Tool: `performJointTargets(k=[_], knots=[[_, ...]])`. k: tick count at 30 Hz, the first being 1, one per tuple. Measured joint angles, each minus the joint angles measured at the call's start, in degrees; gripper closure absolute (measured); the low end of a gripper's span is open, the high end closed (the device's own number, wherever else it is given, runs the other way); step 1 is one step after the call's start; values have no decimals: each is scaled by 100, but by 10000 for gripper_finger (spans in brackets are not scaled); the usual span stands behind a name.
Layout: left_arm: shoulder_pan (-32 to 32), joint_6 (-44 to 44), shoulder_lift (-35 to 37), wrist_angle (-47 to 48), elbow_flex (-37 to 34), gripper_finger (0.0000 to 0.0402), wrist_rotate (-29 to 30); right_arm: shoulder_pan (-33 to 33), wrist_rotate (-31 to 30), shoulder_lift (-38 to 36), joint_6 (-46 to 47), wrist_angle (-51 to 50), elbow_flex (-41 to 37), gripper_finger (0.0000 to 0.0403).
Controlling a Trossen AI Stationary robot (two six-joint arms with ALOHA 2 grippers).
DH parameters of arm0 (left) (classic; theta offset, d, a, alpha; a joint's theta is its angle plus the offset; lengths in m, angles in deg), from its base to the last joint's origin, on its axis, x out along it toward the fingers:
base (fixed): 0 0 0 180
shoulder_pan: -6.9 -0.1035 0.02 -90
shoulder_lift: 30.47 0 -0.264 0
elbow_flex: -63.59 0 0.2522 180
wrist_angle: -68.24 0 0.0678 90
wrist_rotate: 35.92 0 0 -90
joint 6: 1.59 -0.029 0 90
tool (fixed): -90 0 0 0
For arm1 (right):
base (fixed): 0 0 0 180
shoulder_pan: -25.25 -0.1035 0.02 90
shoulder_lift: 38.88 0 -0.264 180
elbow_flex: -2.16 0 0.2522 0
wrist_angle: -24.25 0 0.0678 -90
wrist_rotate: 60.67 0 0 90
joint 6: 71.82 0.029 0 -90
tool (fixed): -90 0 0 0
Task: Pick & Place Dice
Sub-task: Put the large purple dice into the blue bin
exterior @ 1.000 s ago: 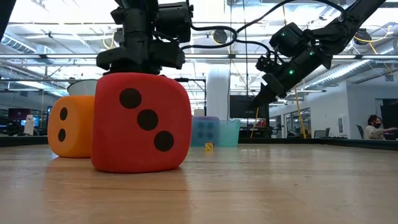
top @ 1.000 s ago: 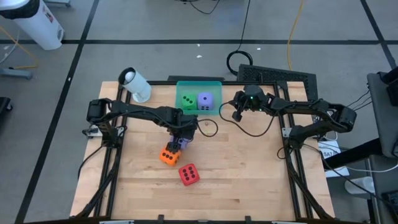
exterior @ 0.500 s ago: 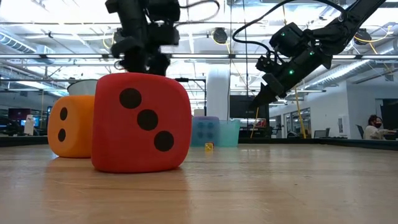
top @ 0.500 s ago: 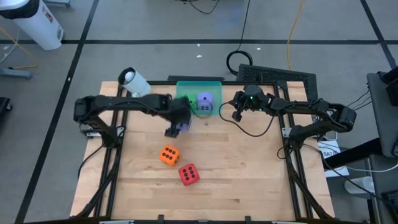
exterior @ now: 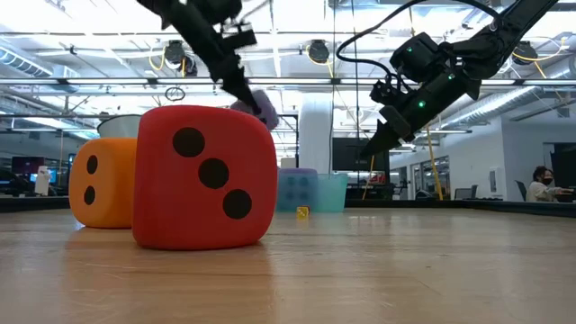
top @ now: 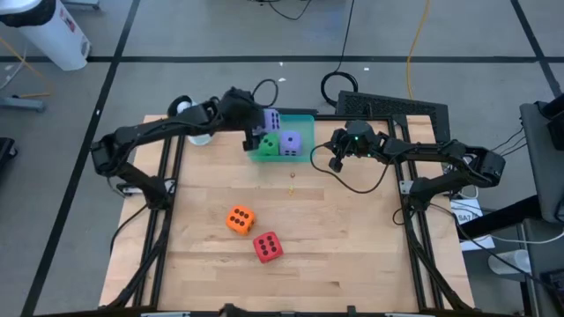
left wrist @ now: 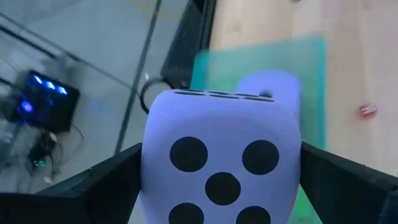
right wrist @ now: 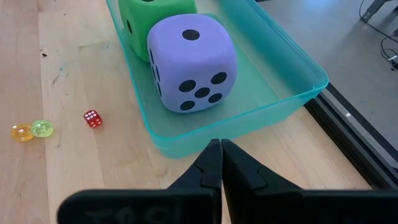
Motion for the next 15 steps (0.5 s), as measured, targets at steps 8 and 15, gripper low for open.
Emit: performJointTargets(k=[8, 15], knots=[[-514, -320, -823, -162, -7, 5, 72, 2, 0, 1, 2, 2, 0, 403], [-607, -316, -1188, -64, -2, 4, -143, 0, -1, 0, 2, 4, 0, 403]])
